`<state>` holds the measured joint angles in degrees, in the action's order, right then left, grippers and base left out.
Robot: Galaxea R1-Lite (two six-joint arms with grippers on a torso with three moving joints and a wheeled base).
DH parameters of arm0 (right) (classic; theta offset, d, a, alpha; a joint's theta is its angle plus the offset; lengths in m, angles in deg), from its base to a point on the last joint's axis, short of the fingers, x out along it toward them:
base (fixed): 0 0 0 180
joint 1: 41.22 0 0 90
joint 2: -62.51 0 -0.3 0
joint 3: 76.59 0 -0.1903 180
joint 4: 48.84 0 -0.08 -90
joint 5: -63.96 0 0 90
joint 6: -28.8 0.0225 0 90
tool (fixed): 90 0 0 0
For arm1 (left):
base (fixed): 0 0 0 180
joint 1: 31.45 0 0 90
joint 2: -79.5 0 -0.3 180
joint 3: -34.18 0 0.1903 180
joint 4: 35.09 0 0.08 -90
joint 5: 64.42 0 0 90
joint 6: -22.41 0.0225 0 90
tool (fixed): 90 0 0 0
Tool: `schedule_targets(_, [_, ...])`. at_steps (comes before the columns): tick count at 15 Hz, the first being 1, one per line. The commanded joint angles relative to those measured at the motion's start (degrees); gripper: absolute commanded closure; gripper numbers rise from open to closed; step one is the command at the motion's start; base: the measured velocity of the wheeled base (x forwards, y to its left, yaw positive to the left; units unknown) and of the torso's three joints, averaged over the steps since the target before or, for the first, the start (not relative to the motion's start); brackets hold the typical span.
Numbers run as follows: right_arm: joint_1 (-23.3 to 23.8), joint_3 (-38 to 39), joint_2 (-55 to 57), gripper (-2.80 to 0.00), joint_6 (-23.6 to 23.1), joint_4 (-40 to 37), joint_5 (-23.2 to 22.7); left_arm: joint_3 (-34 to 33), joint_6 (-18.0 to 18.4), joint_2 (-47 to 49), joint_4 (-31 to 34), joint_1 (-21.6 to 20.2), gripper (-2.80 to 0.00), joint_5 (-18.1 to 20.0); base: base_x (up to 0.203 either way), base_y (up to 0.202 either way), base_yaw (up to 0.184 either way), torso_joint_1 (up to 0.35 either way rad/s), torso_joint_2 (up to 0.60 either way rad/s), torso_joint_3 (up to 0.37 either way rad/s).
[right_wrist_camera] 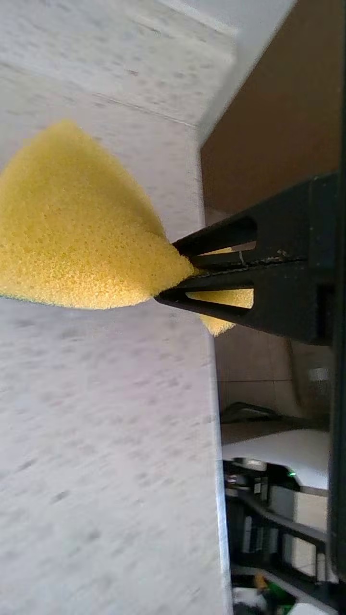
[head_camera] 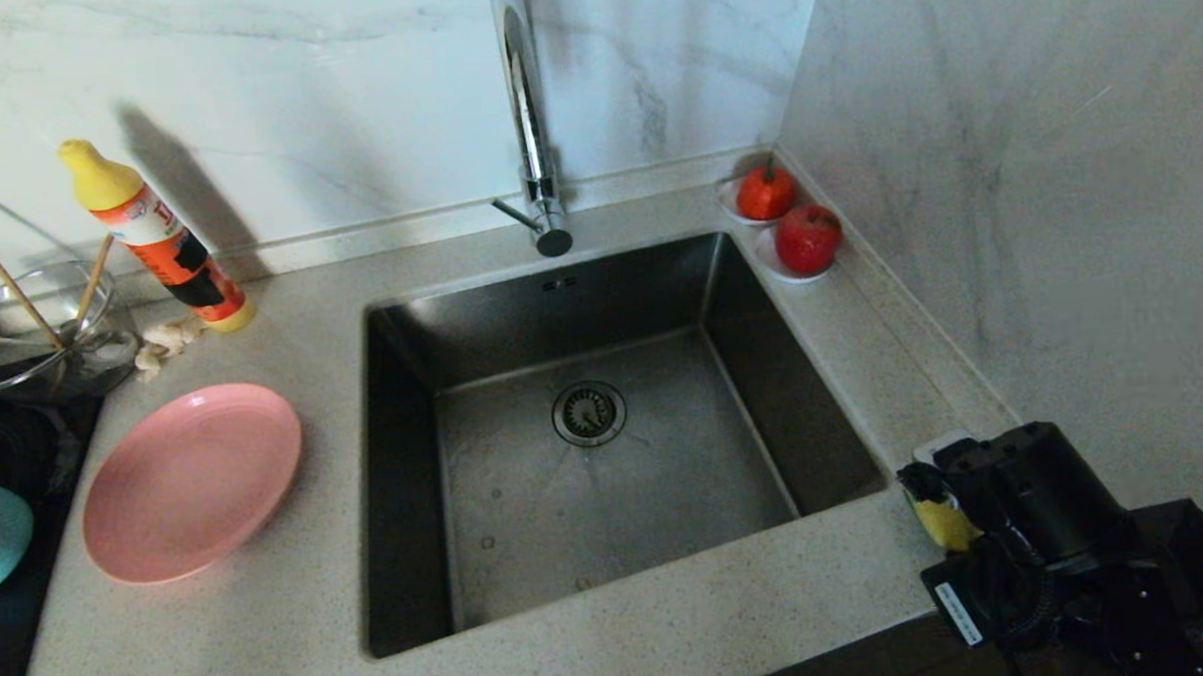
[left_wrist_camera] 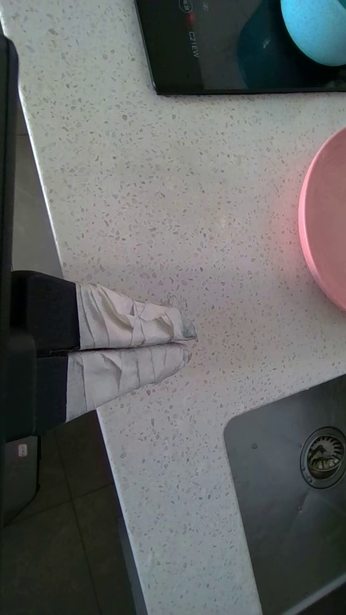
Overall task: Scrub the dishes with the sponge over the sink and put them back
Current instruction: Put down the sponge
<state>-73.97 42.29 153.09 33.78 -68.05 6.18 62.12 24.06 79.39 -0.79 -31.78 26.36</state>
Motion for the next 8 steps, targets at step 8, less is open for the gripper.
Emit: schedule_targets(8, [-0.13, 1.89, 0.39, 0.0, -0.5, 1.47, 0.04, 0.0, 0.02, 0.02, 0.05, -0.02, 0.0, 0.01, 0.0, 0.0, 0.0, 0.0, 0.0, 0.0])
